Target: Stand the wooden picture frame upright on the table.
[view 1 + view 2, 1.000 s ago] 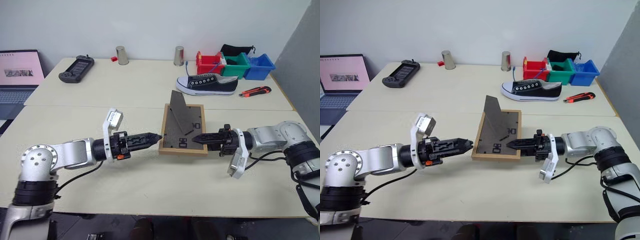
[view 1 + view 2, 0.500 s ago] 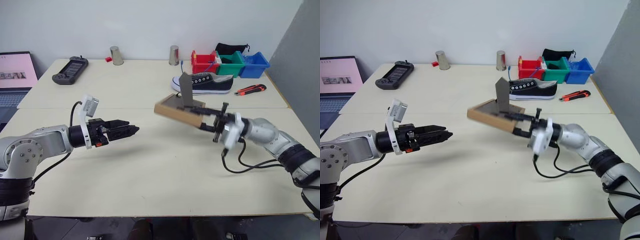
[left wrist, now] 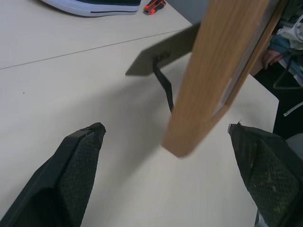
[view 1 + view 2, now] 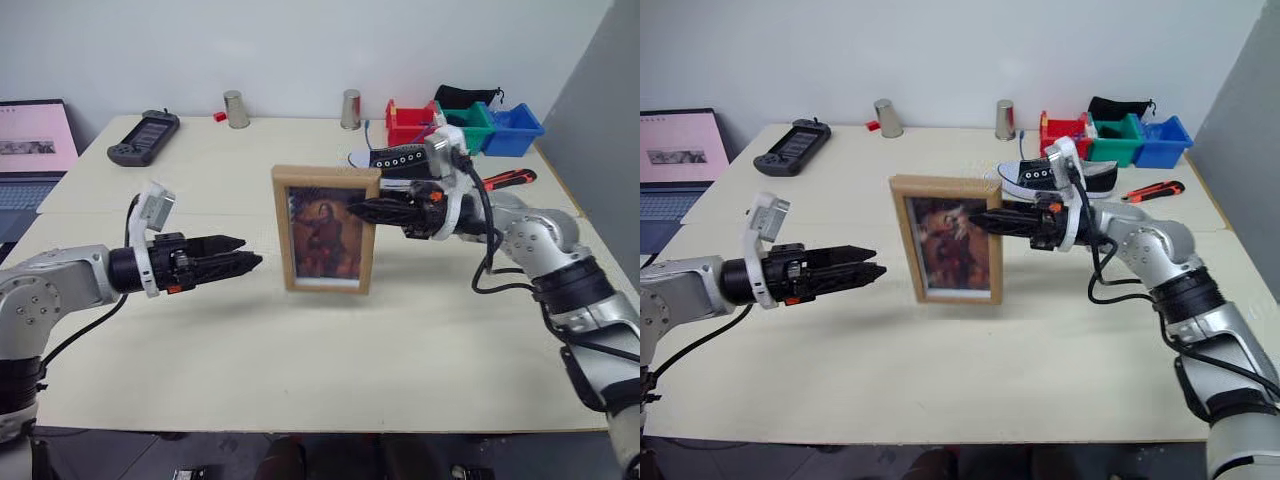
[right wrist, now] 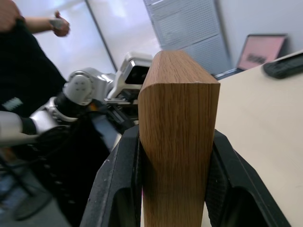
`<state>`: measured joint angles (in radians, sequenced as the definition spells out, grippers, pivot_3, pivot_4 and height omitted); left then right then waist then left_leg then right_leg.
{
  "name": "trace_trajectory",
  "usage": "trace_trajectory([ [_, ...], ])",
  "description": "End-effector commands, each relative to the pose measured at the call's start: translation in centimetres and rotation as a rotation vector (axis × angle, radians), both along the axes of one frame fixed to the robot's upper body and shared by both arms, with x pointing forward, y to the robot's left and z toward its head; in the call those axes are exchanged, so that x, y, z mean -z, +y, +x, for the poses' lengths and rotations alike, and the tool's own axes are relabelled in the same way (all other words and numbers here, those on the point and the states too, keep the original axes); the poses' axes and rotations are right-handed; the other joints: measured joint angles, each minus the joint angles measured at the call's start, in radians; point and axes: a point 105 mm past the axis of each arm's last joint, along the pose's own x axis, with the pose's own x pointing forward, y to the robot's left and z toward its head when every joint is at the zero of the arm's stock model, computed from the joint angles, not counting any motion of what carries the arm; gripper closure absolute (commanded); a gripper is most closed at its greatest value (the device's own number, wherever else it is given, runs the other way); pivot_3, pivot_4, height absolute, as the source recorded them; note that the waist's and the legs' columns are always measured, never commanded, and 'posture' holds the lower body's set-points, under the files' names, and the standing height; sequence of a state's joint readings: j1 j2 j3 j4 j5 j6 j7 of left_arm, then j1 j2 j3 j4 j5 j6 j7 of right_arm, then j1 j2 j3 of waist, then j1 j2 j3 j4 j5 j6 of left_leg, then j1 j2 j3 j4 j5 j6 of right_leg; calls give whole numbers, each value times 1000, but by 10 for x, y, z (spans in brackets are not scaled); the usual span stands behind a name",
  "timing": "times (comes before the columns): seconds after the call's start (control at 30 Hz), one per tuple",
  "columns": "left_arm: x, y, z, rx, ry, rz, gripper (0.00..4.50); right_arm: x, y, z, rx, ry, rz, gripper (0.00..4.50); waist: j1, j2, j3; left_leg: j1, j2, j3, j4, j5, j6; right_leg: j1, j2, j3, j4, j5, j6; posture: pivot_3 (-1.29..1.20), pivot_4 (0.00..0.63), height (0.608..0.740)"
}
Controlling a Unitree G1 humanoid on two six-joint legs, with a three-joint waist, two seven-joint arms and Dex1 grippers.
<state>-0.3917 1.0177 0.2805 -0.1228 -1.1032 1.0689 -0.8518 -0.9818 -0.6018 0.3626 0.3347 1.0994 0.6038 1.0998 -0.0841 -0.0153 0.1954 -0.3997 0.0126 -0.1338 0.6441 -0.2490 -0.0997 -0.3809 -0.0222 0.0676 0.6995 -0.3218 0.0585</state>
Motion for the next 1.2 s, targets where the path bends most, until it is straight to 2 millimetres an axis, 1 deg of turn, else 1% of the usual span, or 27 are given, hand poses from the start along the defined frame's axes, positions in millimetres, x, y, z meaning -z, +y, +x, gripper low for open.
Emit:
trace_trajectory([
  [0.03,-12,-3,-17,30,-45,24,28,-3,4,7,-49,10,46,3202,-4,0,0,0,0,0,0,0,0,-1,0,0,0,0,0,0,150,740],
  [0.07,-11,-3,-21,36,-47,40,28,1,8,10,-56,16,47,3202,-3,0,0,0,0,1,0,0,0,-1,0,1,1,0,0,0,150,740],
  [0.13,-19,-8,-32,80,-67,41,28,7,16,13,-77,24,46,3202,-4,0,0,0,1,1,0,0,0,-3,1,1,2,0,0,0,150,740],
  [0.23,-30,-12,-47,132,-111,111,28,16,29,15,-98,21,50,3202,-4,0,0,-2,1,2,0,0,0,-6,1,1,5,0,0,0,150,740],
  [0.3,-35,-11,-51,135,-132,154,28,20,34,16,-107,28,55,3202,-4,0,0,-2,1,2,0,0,0,-7,1,1,7,0,0,0,150,740],
  [0.4,-40,-4,-51,97,-155,196,28,22,40,19,-111,31,67,3202,-4,0,0,-1,1,2,0,0,0,-7,1,1,8,0,0,0,150,740],
  [0.5,-35,10,-51,28,-134,227,28,29,45,19,-126,36,62,3202,-4,0,0,0,1,3,0,0,0,-7,1,1,9,0,-1,0,150,740],
  [0.6,-27,20,-57,-19,-102,247,28,43,44,15,-156,42,30,3202,-5,0,0,0,1,3,0,0,0,-8,1,2,11,-1,-2,0,150,740],
  [0.8,-15,30,-59,-49,-70,263,28,65,44,12,-162,26,-32,3202,-5,1,1,0,1,3,-1,0,0,-8,1,1,12,-2,-3,0,150,740],
  [1.03,-10,24,-58,-8,-66,280,28,72,44,9,-164,9,-48,3202,-6,1,1,2,2,3,-1,0,0,-7,2,2,14,-2,-3,0,150,740],
  [1.2,-10,23,-55,3,-72,287,28,77,39,8,-154,14,-67,3202,-5,1,1,2,2,3,-1,0,0,-7,2,2,14,-2,-3,0,150,740],
])
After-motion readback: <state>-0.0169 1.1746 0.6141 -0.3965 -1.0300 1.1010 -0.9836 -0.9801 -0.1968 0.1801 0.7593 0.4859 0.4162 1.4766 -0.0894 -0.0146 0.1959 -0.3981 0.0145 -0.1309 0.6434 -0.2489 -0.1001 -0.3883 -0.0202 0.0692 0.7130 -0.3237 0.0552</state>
